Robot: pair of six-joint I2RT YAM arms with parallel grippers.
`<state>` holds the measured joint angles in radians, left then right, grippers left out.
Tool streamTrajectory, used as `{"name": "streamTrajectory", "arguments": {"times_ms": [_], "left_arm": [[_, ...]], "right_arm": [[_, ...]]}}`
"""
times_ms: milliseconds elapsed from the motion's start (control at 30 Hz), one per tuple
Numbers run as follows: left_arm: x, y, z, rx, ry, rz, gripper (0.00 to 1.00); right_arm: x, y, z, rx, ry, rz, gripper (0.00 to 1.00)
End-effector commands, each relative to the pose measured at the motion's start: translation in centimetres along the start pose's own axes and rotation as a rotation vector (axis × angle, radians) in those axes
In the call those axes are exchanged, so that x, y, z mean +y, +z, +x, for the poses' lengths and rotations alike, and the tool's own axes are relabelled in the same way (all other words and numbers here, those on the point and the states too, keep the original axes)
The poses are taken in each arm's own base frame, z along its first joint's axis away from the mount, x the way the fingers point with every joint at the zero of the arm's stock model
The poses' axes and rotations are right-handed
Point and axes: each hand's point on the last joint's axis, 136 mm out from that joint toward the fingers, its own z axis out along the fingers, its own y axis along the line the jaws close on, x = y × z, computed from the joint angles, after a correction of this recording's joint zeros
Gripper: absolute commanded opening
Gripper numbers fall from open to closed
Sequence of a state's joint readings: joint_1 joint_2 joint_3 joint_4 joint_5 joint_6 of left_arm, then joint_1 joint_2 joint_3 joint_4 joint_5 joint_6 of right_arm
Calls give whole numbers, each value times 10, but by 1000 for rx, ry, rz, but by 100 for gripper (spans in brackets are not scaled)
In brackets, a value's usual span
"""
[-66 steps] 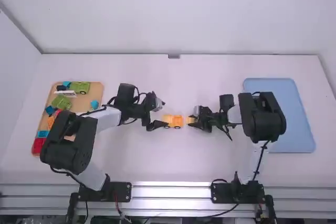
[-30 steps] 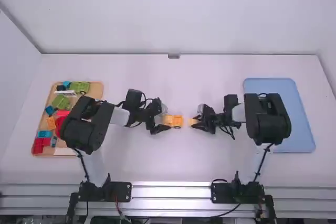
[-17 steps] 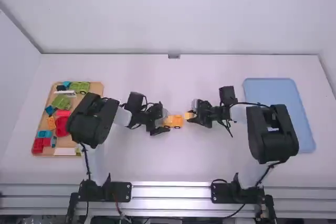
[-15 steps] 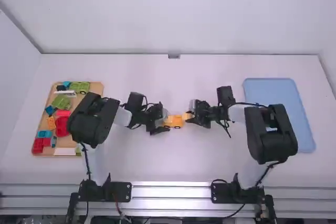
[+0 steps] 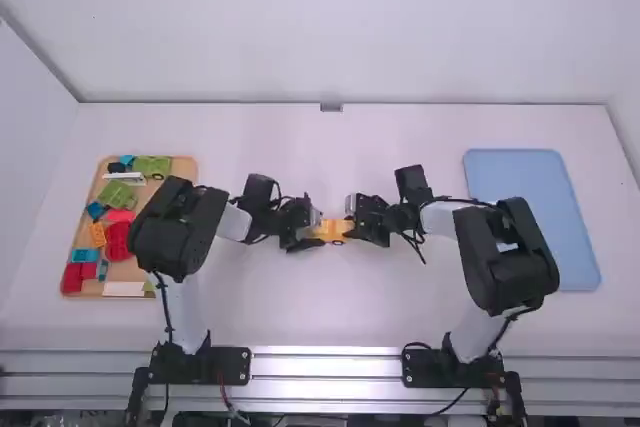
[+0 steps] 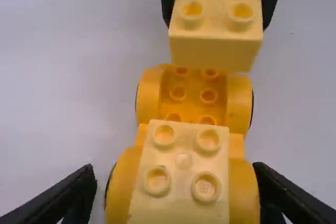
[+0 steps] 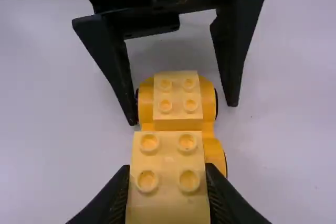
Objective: Assemble lego blocks to make yellow taxi
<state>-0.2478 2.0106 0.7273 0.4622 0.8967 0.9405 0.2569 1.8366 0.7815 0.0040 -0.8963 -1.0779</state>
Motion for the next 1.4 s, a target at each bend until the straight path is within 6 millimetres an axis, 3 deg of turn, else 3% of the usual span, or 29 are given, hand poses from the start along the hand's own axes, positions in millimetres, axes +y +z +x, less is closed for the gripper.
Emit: {"name": "streamTrajectory", "arguments": {"times_ms": [0, 100, 367, 533, 1033, 1367], "left_arm": [[-13, 8, 2, -5, 33, 45, 71], [-14, 11, 6, 6, 35, 45, 59], [-15, 11, 8, 15, 8, 47, 49], [-15, 11, 8, 13, -14, 49, 47], [-15, 11, 7, 11, -29, 48, 45], [-15, 11, 8, 13, -32, 49, 44]], "right_arm": [[-5, -3, -4, -11, 3, 9, 30], [-4, -3, -4, -16, 7, 4, 30], [-5, -2, -1, -4, 18, 9, 30], [-12, 6, 6, -19, 73, 20, 31], [-5, 25, 11, 26, 13, -20, 27], [-9, 26, 13, 29, 15, -19, 29]]}}
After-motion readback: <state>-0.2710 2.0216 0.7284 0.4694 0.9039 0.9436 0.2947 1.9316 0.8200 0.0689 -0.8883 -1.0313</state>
